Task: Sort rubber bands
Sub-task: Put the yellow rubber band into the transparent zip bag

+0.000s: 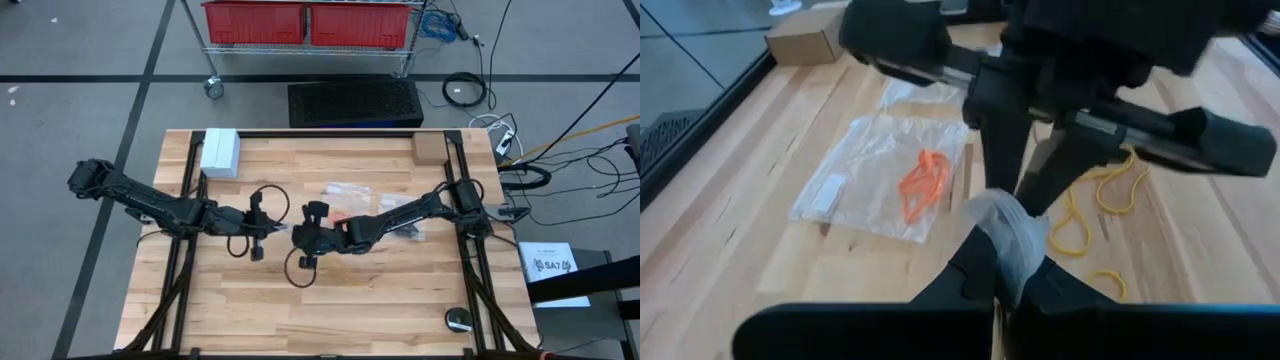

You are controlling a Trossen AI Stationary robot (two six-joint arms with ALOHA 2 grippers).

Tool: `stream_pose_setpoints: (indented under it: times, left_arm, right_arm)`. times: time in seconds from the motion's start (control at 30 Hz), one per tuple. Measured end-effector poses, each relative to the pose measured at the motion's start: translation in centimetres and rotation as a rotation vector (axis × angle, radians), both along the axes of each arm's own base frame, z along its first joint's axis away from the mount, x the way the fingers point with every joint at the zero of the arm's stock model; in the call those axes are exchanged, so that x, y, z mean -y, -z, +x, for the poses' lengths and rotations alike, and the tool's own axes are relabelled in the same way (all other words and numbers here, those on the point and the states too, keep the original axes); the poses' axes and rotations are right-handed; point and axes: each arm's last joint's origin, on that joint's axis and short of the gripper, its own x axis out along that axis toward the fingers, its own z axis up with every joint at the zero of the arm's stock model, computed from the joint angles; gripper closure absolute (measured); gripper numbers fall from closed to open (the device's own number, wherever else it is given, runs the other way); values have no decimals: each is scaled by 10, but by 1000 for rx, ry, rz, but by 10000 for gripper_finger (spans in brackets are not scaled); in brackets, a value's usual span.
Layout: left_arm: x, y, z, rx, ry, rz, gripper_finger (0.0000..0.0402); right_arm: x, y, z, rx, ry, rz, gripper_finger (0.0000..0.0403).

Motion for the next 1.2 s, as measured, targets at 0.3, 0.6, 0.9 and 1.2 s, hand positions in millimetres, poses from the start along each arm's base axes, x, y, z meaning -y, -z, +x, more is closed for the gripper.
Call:
stream_pose_setpoints:
  times: [0.3,0.6,0.9,1.2]
  left_arm:
    - [1,4,-2,-46,16,-26,401]
    - [1,5,-2,-53,30,-31,401]
    - [0,2,-1,-39,9,-17,401]
    - [3,-2,2,-19,-1,-29,401]
  right_arm:
    - [6,7,-6,132,142,-118,403]
    - [15,2,-3,123,131,-92,387]
    - [10,-9,6,199,-30,-56,402]
    - [10,19,-8,157,-11,-94,403]
